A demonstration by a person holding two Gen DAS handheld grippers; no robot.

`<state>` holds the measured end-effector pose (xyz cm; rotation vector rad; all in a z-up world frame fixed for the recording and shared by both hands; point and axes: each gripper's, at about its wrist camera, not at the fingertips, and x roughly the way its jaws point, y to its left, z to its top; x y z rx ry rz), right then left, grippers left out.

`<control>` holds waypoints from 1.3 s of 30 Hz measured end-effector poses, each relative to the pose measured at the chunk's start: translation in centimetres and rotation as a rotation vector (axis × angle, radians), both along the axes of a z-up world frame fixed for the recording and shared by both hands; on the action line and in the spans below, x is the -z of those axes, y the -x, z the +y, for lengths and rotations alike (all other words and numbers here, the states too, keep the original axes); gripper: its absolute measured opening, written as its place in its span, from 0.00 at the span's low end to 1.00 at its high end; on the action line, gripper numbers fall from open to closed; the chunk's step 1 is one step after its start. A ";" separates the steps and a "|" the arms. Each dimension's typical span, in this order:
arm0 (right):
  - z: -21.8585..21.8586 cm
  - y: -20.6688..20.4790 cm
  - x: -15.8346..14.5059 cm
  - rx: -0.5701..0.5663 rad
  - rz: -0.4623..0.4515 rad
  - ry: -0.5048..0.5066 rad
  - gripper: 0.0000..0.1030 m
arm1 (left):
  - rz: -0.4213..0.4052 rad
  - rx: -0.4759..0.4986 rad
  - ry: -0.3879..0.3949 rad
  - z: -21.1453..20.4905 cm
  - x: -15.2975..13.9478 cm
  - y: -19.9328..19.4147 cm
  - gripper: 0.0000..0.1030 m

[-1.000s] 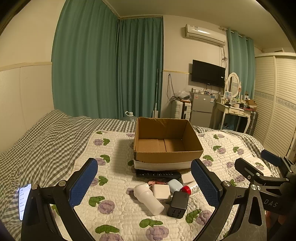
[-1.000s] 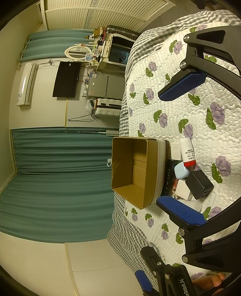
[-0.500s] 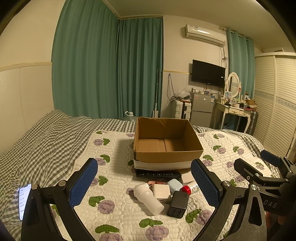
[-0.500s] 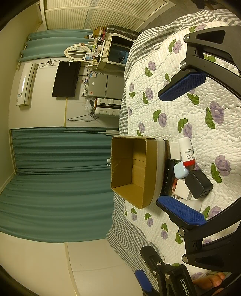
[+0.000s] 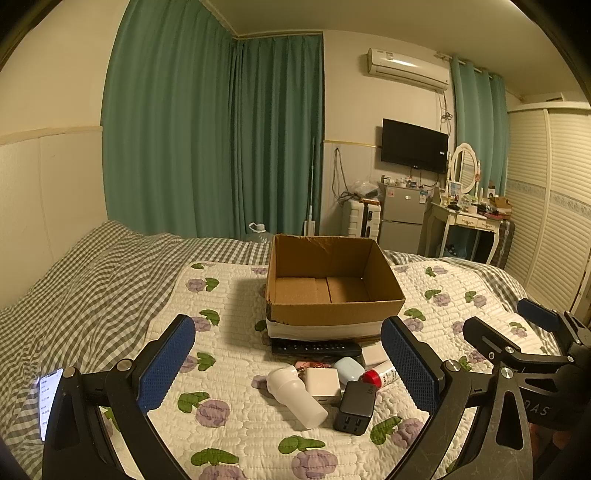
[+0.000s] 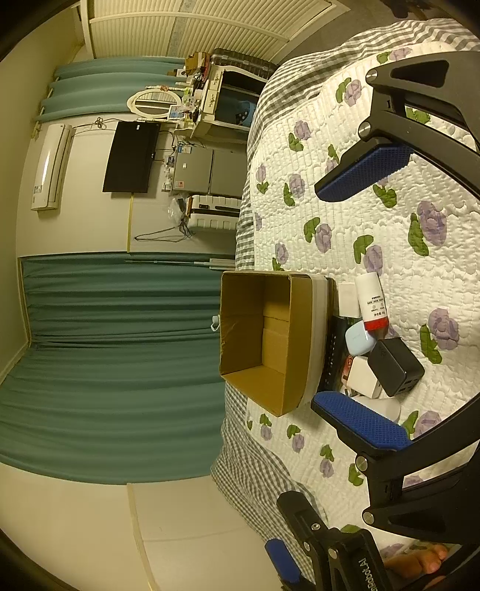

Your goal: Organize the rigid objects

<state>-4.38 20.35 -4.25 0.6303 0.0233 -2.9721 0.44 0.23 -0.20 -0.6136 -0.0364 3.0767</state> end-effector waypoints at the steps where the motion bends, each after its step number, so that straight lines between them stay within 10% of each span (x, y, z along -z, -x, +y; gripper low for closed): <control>1: 0.0 0.0 0.0 -0.001 -0.001 0.001 1.00 | 0.000 0.001 0.001 0.1 -0.1 0.0 1.00; 39: -0.1 0.3 0.4 0.005 -0.012 -0.021 1.00 | -0.016 -0.003 0.012 0.1 0.4 0.3 1.00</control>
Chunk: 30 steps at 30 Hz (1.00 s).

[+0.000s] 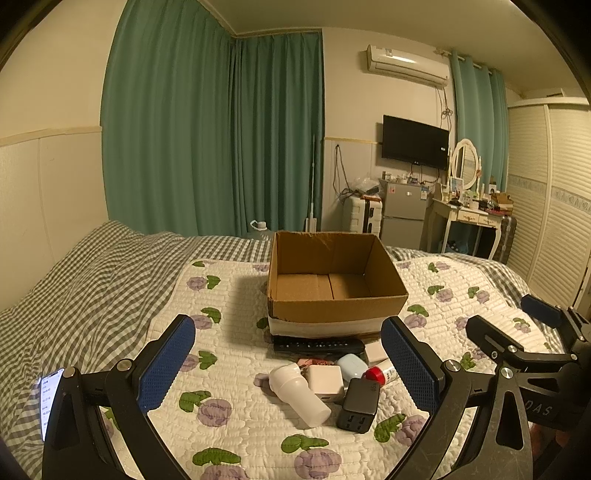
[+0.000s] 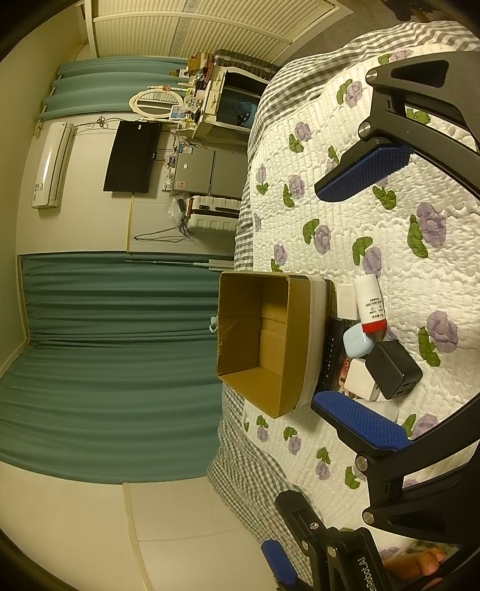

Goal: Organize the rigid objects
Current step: 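Grasp the white plastic bottle with the left gripper while the right grasps the black charger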

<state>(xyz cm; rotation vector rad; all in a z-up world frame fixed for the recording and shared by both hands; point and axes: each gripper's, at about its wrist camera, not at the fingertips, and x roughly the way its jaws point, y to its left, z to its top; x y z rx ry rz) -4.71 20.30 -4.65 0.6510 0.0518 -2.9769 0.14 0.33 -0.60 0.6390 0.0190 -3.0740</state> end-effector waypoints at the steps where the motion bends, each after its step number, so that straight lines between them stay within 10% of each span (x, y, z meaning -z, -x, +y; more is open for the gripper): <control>1: 0.0 0.2 0.2 0.002 -0.007 -0.005 1.00 | -0.015 -0.004 0.005 0.0 0.4 0.3 1.00; 24: 0.4 6.3 8.0 -0.002 -0.268 -0.015 1.00 | -0.495 -0.005 -0.026 0.4 14.7 11.3 0.94; 26: 0.2 6.5 8.3 -0.006 -0.278 -0.021 1.00 | -0.510 0.026 -0.049 0.1 14.8 11.1 0.87; 30: -0.6 6.7 8.8 -0.009 -0.300 -0.052 1.00 | -0.566 0.105 -0.091 -0.3 15.5 11.2 0.41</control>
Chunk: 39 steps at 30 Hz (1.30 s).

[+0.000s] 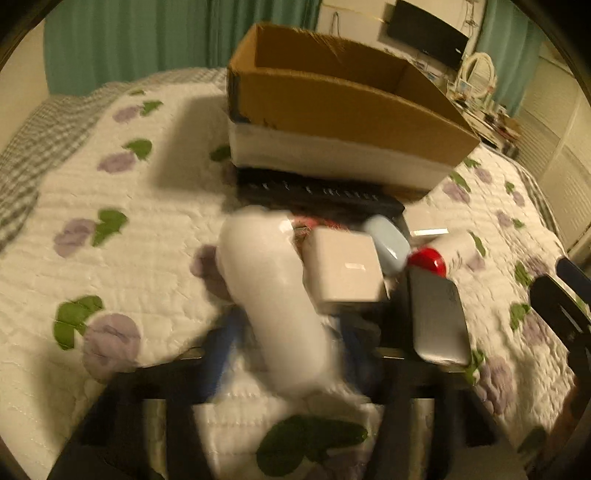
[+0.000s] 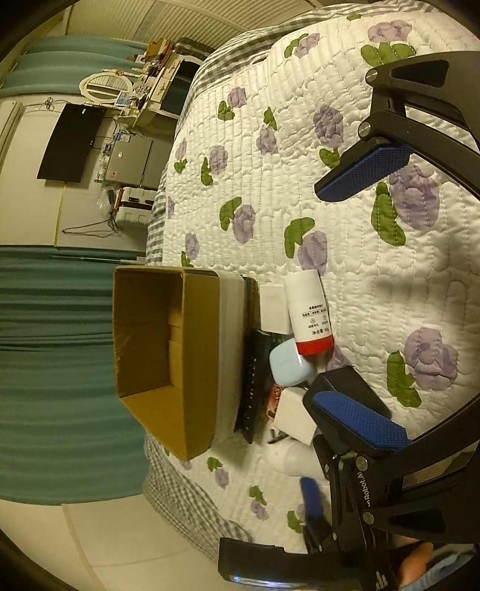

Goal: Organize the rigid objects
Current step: 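Grasp the white plastic bottle with the left gripper while the right grasps the black charger, then carry both items over the cardboard box and open both grippers to drop them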

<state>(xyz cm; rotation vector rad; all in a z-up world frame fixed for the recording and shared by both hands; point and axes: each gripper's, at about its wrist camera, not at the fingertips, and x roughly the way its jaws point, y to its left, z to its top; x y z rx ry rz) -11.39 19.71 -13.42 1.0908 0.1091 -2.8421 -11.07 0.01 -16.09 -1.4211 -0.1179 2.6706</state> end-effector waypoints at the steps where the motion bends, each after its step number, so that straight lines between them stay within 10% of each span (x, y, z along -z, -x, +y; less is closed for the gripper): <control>1: -0.2 0.1 0.1 -0.003 -0.007 -0.006 1.00 | 0.006 0.008 -0.001 -0.1 -0.1 -0.1 0.41; 16: -7.7 1.4 2.7 -0.036 -0.144 -0.023 0.99 | 0.153 -0.044 0.015 -4.1 -4.2 -2.1 0.31; 24: -9.4 3.1 5.7 0.003 -0.227 -0.056 0.64 | 0.184 -0.087 0.006 -6.1 -5.0 -2.5 0.31; 29: -7.9 3.2 5.9 -0.035 -0.260 0.019 0.59 | 0.192 -0.071 0.017 -5.7 -5.1 -2.7 0.31; 39: -5.4 0.3 0.8 -0.107 -0.111 0.036 0.40 | 0.254 -0.068 0.005 -4.2 -7.8 -4.2 0.31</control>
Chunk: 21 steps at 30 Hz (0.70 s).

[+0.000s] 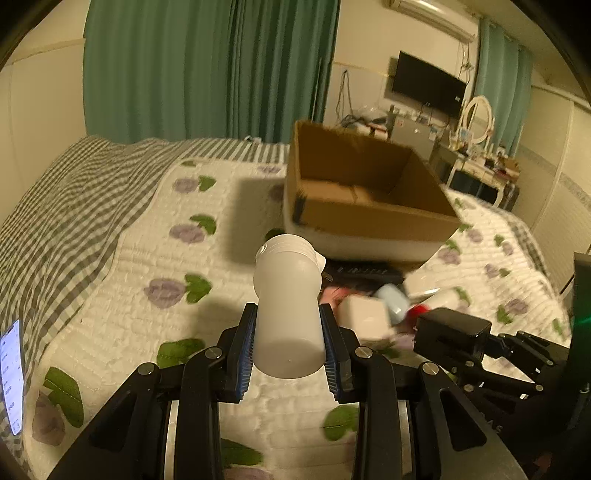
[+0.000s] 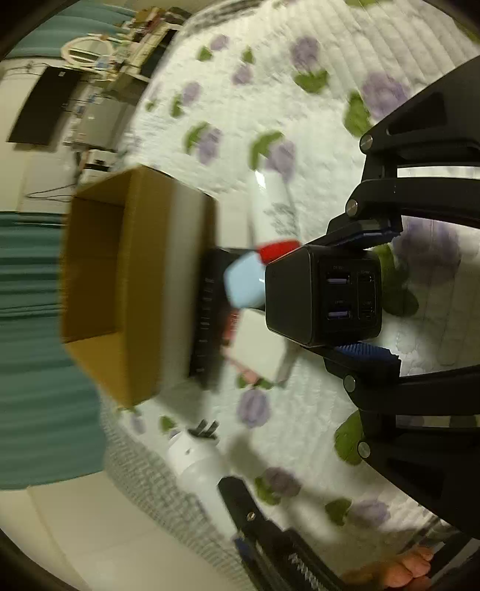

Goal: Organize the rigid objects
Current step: 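Carry both items over the cardboard box and open both grippers to drop them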

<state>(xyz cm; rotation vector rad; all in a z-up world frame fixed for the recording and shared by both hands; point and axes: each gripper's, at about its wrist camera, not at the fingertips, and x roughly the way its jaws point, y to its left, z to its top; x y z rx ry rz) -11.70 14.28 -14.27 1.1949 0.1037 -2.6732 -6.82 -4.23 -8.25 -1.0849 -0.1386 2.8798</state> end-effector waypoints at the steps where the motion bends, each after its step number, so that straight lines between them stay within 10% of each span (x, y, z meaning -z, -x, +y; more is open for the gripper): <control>1: 0.2 -0.2 -1.0 -0.008 0.031 -0.005 0.40 | 0.018 0.005 -0.004 0.4 -0.8 -0.1 0.31; 13: 2.2 4.9 -10.3 -0.044 0.265 0.010 0.40 | 0.198 0.056 0.069 4.5 -9.3 6.5 0.31; 21: 3.2 13.0 -10.8 -0.044 0.283 0.038 0.40 | 0.151 0.060 0.108 6.5 -7.5 15.1 0.31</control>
